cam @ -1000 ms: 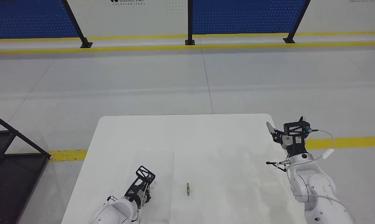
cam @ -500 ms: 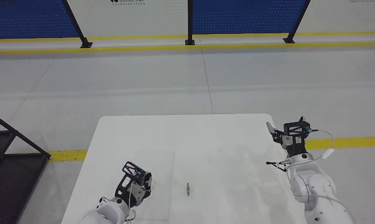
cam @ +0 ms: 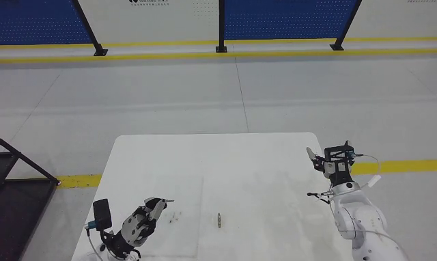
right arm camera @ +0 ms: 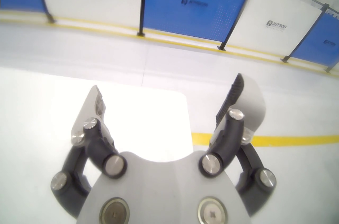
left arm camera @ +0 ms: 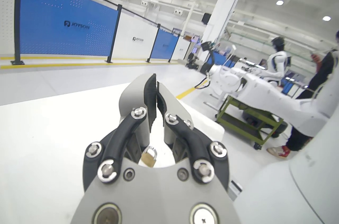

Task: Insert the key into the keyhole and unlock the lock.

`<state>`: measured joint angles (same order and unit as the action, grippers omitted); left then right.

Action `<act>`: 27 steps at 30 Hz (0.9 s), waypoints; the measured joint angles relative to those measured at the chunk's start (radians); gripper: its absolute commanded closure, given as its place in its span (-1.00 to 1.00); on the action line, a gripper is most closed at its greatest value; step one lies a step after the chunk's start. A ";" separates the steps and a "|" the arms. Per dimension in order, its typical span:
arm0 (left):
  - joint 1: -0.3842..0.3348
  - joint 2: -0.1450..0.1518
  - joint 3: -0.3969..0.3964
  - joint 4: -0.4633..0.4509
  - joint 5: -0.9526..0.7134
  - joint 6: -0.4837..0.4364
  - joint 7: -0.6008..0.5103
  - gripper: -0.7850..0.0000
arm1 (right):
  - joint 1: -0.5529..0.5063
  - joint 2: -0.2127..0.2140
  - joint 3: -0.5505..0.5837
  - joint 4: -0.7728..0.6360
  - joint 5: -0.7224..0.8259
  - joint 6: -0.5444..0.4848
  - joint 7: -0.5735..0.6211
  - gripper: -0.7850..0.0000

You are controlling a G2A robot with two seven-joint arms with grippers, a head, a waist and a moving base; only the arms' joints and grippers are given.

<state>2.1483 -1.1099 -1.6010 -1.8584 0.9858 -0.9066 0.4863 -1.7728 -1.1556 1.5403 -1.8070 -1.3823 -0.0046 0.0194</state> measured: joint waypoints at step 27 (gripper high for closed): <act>-0.023 -0.003 0.019 0.035 0.011 -0.001 0.025 1.00 | 0.024 -0.069 -0.606 0.238 -0.078 -0.244 0.012 -1.00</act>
<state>2.1253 -1.1130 -1.5818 -1.8239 0.9971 -0.9077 0.5113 -1.7488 -1.2241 0.9345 -1.5692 -1.4607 -0.2485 0.0318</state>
